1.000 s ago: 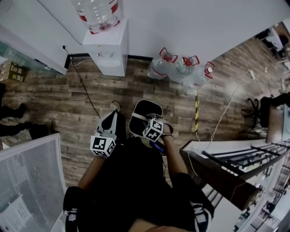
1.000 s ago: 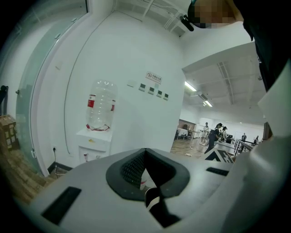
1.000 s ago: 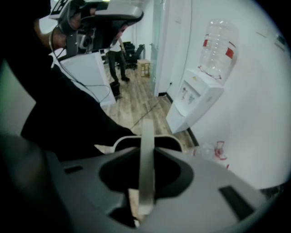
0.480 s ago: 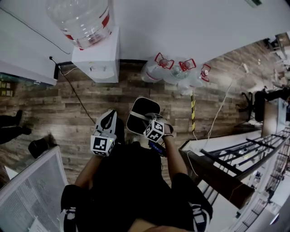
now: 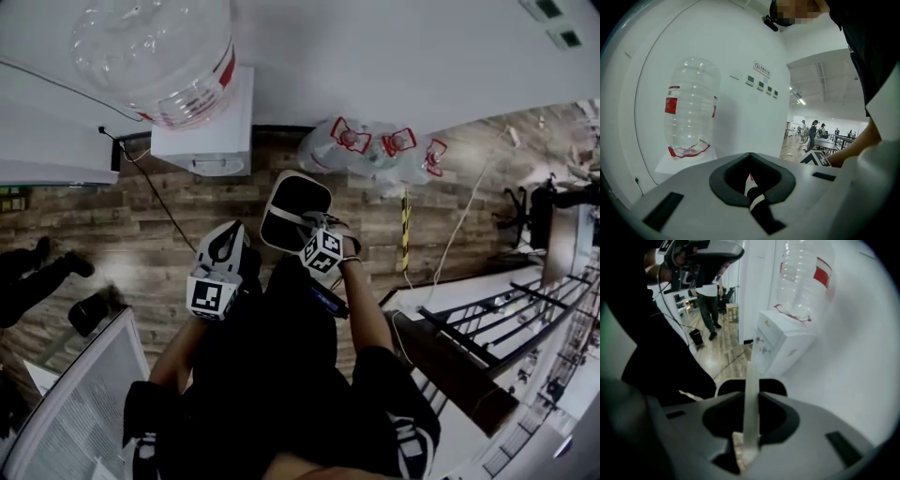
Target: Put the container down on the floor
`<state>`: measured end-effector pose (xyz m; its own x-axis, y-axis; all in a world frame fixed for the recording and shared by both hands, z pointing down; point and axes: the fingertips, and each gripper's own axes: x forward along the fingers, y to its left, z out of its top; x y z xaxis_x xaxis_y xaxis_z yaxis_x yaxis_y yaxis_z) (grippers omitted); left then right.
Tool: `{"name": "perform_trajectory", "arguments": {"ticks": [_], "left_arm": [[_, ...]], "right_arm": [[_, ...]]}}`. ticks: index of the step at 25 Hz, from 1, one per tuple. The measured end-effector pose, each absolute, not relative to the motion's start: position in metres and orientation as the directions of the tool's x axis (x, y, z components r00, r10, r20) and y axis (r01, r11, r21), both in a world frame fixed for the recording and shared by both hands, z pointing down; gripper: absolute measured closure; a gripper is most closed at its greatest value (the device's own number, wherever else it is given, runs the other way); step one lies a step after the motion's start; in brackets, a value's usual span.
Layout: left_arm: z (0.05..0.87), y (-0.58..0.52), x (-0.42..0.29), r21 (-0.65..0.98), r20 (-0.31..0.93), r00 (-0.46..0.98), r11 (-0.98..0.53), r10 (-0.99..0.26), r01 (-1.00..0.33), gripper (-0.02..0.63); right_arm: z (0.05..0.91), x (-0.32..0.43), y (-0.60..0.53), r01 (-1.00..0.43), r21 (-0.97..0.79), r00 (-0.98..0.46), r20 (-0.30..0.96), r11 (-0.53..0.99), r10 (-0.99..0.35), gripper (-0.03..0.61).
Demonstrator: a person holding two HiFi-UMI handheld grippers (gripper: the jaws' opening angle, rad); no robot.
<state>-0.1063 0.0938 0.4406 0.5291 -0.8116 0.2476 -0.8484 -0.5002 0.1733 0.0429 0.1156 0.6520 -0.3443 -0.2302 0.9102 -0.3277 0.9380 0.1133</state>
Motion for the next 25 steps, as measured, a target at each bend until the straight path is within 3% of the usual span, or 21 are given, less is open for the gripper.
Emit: {"name": "perform_trajectory", "arguments": {"ticks": [17, 25], "left_arm": [[0.466, 0.001, -0.078, 0.166, 0.306, 0.215, -0.170, -0.928, -0.971, 0.584], [0.490, -0.017, -0.058, 0.183, 0.310, 0.218, -0.167, -0.925, -0.969, 0.584]], "right_arm": [[0.744, 0.030, -0.027, -0.045, 0.089, -0.381, 0.919, 0.995, -0.099, 0.466], [0.810, 0.022, -0.068, -0.041, 0.107, -0.398, 0.910, 0.993, -0.115, 0.468]]}}
